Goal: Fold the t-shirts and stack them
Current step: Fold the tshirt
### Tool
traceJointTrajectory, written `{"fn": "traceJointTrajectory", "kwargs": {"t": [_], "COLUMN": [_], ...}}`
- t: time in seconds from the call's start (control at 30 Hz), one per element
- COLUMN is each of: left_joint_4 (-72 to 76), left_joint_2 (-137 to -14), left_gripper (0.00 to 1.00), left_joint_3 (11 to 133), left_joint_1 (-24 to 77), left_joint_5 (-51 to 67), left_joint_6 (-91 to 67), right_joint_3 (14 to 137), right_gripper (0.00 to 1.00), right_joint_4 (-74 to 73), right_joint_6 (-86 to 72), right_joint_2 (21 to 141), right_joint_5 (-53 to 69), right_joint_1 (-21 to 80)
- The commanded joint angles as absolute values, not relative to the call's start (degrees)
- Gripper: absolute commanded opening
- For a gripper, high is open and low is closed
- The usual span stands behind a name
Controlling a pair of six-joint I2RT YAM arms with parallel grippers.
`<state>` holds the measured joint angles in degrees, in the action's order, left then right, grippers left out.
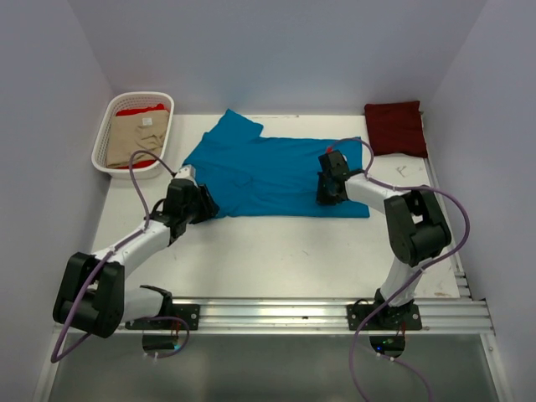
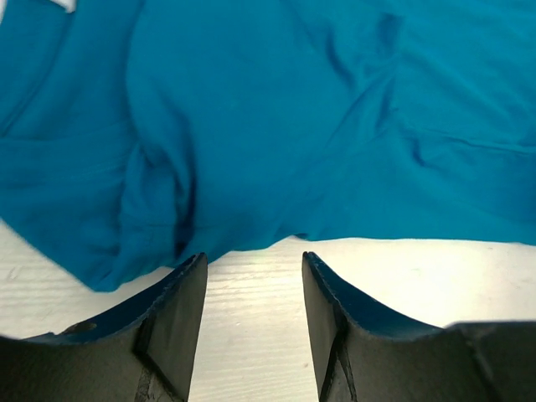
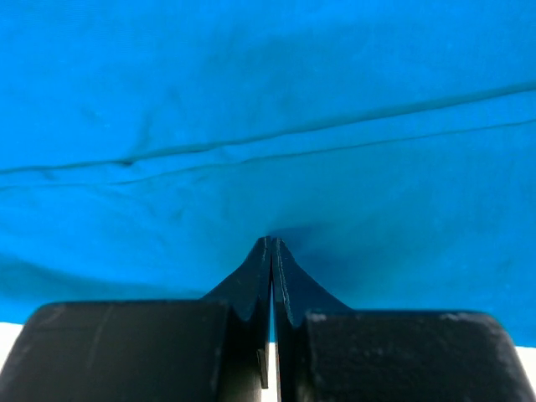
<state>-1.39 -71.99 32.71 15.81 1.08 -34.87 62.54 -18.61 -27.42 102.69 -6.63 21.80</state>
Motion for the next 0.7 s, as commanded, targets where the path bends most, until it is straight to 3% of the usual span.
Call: {"fn": "traceJointTrajectory", "kwargs": {"t": [0.0, 0.5, 0.53, 0.6, 0.67], "left_joint_4": [-5.36, 3.24, 3.77, 4.48, 3.87], "left_joint_2": [-71.10, -77.26, -76.73, -75.85, -74.97], "left_gripper": [0.52, 0.45, 0.29, 0.05, 0.00], "left_joint_3": [31.91, 27.87, 27.51, 26.64, 26.72], "left_joint_1": [15.56, 14.85, 14.85, 14.85, 14.85], "left_joint_5": [-5.79, -5.81, -4.76, -4.57, -5.10], "left_joint_6": [-35.16, -33.66, -33.75, -34.19, -34.10], "right_joint_3": [61.44, 59.59, 59.33, 59.15, 58.97], "right_gripper": [0.00, 0.00, 0.00, 0.00, 0.00], "right_joint_4": [-16.61, -15.21, -15.03, -15.03, -14.77], "right_joint_6": [-28.04, -27.60, -27.60, -27.42, -27.42], "right_joint_2": [104.06, 105.47, 105.47, 105.47, 105.64], "right_joint_5": [-8.44, -7.91, -7.91, -7.82, -7.65], "right_joint_1": [21.01, 20.92, 20.74, 20.57, 20.22]}}
